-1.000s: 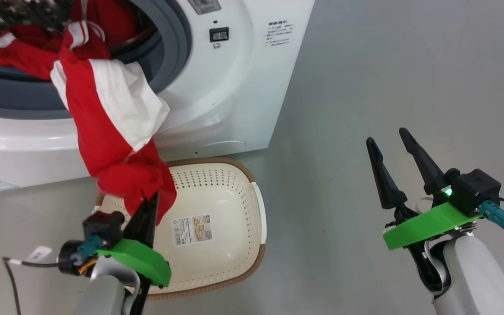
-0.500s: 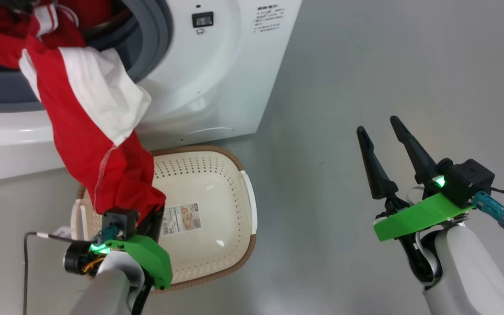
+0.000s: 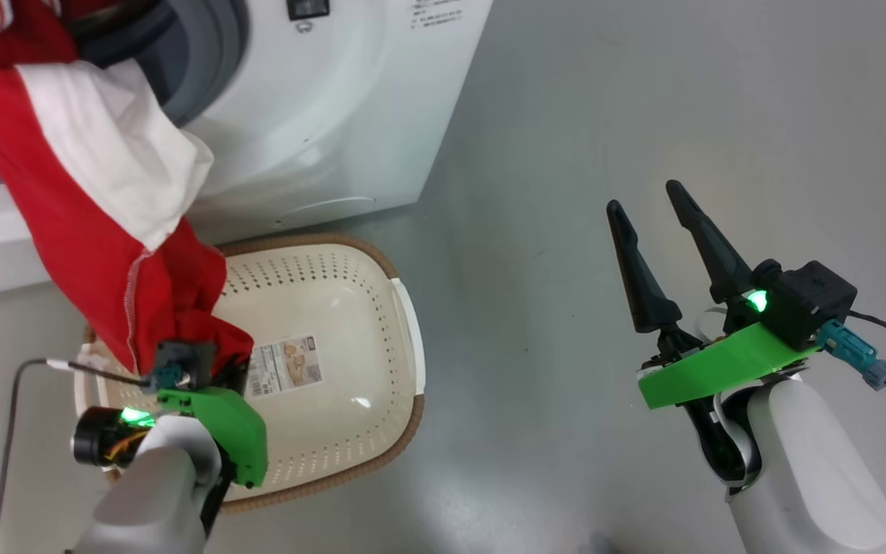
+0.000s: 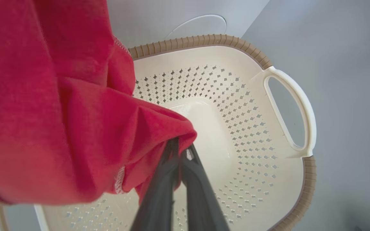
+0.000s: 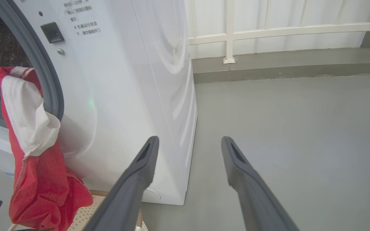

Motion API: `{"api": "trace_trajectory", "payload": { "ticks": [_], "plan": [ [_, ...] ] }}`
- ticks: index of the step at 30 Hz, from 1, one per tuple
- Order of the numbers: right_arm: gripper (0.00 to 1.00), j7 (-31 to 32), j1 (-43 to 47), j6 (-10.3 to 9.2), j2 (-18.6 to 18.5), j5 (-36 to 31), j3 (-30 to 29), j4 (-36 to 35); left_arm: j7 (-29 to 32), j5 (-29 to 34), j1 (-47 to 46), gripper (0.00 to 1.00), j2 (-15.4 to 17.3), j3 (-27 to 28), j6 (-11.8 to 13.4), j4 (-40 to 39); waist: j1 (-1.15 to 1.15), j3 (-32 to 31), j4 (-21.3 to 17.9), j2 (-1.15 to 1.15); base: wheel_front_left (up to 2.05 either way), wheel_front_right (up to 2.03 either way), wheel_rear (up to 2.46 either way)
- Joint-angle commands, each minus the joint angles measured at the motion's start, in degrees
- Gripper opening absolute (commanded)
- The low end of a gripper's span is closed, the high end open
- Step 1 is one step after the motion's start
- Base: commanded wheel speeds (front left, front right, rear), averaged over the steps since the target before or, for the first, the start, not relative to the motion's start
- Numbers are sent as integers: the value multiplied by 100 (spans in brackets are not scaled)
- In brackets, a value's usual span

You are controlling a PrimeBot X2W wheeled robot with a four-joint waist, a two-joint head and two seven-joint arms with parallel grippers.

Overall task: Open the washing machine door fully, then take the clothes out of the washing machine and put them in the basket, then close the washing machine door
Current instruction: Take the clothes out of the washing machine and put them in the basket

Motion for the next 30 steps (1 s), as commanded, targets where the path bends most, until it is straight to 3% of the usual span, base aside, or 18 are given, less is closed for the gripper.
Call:
{"api": "trace_trajectory", "payload": {
  "ticks": [1, 4, 5, 7, 8, 9, 30],
  "plan": [
    [100, -43, -20, 9, 37, -62, 155, -150, 47, -81, -83, 0, 218, 56, -16, 31, 0, 111, -83, 0, 0, 0, 0],
    [100, -43, -46, 9, 51, -70, 161, -161, 187, -163, -171, 0, 266, -15, -16, 110, 0, 164, -105, 0, 0, 0, 0],
    [100, -43, -51, 9, 55, -74, 163, -162, 216, -194, -192, 13, 279, -26, -16, 129, 0, 172, -108, 0, 0, 0, 0],
    [100, -43, -59, 9, 61, -86, 161, -162, 262, -249, -226, 50, 292, -54, -16, 156, 0, 187, -108, 0, 0, 0, 0],
    [100, -43, -65, 9, 64, -91, 160, -159, 260, -264, -249, 96, 305, -71, -16, 167, 0, 191, -106, 0, 0, 0, 0],
    [100, -43, -70, 9, 66, -96, 160, -156, 253, -281, -267, 100, 310, -86, -16, 175, 0, 191, -104, 0, 0, 0, 0],
    [100, -43, 32, 9, -49, -117, 28, -101, -112, -1016, -268, 100, 256, -149, -16, -144, 0, -220, 266, 0, 0, 0, 0]
  ]
}}
